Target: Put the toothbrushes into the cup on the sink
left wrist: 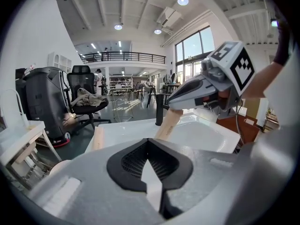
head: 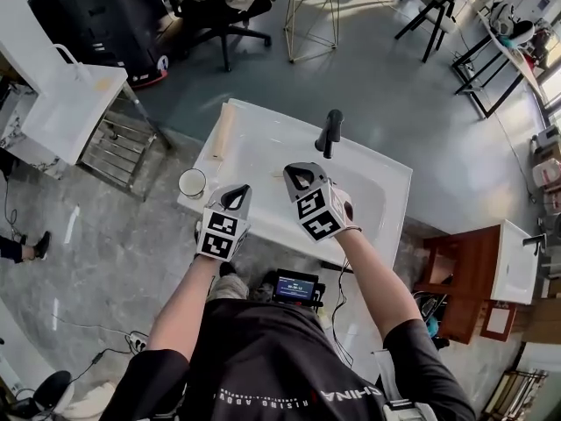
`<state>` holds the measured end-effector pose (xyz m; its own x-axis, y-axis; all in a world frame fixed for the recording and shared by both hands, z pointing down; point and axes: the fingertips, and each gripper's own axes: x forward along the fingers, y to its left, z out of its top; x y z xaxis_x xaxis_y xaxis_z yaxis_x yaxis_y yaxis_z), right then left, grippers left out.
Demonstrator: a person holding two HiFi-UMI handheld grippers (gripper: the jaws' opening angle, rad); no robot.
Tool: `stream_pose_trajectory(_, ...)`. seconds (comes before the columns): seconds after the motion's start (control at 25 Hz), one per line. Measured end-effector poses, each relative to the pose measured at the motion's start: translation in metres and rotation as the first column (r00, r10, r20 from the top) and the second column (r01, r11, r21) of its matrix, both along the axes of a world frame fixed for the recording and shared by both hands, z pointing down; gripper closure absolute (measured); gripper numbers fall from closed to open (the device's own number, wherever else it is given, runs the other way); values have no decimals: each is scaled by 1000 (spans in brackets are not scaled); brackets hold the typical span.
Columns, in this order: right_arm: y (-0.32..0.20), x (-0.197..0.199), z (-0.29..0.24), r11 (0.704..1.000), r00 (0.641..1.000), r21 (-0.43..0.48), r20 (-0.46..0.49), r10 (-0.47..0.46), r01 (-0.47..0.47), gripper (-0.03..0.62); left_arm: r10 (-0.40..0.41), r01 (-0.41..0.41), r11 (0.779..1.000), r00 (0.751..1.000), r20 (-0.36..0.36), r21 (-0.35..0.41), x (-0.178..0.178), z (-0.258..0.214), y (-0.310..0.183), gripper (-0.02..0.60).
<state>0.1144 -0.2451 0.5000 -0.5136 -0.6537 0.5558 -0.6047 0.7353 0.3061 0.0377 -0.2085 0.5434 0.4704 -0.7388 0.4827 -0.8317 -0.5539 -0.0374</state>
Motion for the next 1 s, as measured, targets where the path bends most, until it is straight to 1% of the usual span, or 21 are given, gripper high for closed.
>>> stream_pose_trajectory(0.2, 9, -14, -7, 1000, 1000, 9, -12, -21, 21, 585, -2, 2, 1000, 1000, 4, -5, -14, -1, 7, 577)
stream_pose_trajectory(0.36, 11, -23, -24, 999, 999, 41, -23, -29, 30, 585, 6, -6, 999, 1000, -7, 34, -25, -18, 4, 577)
stream_pose_trajectory(0.52, 13, -37, -57, 995, 999, 91, -23, -40, 42, 585, 7, -6, 997, 1000, -13, 75, -45, -38, 5, 577)
stream_pose_trajectory(0.64, 16, -52, -84, 989, 998, 135, -28, -61, 64, 585, -3, 4, 996, 1000, -9, 90, -62, -47, 7, 577)
stream_pose_trajectory(0.88, 32, -88, -132, 972, 992, 197, -36, -123, 128, 585, -36, 37, 991, 999, -14, 127, -91, -66, 13, 577)
stream_pose_trajectory(1.0, 39, -110, -149, 960, 985, 220, -43, -166, 172, 585, -64, 65, 988, 998, -13, 137, -112, -73, 16, 577)
